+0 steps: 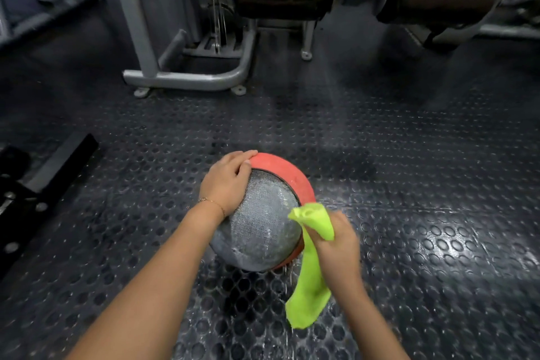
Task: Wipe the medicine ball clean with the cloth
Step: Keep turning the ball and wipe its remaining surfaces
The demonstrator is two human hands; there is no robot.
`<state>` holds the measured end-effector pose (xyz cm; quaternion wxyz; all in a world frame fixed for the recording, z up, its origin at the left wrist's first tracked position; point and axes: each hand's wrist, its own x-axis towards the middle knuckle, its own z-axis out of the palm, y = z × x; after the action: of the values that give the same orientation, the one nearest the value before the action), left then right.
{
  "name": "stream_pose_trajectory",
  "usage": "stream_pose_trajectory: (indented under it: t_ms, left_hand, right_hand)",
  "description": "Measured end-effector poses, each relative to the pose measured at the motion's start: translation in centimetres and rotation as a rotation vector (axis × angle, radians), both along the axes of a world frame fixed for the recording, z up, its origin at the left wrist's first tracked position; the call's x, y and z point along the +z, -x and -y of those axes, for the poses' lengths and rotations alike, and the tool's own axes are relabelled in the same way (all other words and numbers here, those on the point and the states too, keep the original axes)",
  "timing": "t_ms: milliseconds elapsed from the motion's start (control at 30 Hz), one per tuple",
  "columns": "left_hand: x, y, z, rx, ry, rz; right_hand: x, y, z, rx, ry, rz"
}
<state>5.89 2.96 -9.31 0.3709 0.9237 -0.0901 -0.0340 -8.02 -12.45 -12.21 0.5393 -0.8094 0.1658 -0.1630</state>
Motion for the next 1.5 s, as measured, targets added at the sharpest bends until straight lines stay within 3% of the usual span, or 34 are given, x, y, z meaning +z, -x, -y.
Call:
stream_pose_trajectory:
  t_ms: [200,267,400,533,733,933,1133,1333,1500]
  left_hand:
    - [0.0,0.3,-0.1,0.068,-0.135,-0.030]
    - [0.5,-0.4,-0.5,0.026,-0.236,0.000]
    - [0.4,-1.2,-0.8,-0.168,-0.050,-0.027]
    - [-0.3,-1.2,-0.7,-0.109,0.016,-0.024]
    - [-0.2,-1.2,0.5,0.075,-0.050,-0.033]
    - [-0.3,-1.1,0.6,0.143,-0.022,-0.031]
    - [-0.7,-0.5,0.5,0.168,-0.008,-0.010]
    - [-0.3,-0.1,1.1,0.177,-0.003,-0.023]
    - [-0.3,0.3,1.7,0.145,-0.040,0.029]
  right_hand:
    - [3.3,-7.4,1.3,0.093,0.295,-0.045]
    - [2.7,-6.7,1.4,0.067,0.262,-0.032]
    - [0.1,-1.8,0.7,-0.049,0.080,0.030]
    - [-0.8,0.1,-0.7,-0.059,0.044,0.038]
    - [2.2,-7.2,0.4,-0.005,0.320,0.007]
    - [-1.5,-0.3,-1.5,-0.130,-0.035,0.063]
    - [2.5,-7.1,0.7,-0.005,0.220,0.033]
    - [-2.1,0.0,-0.6,-0.159,-0.101,0.071]
    - [0.7,-4.0,1.0,-0.087,0.127,0.044]
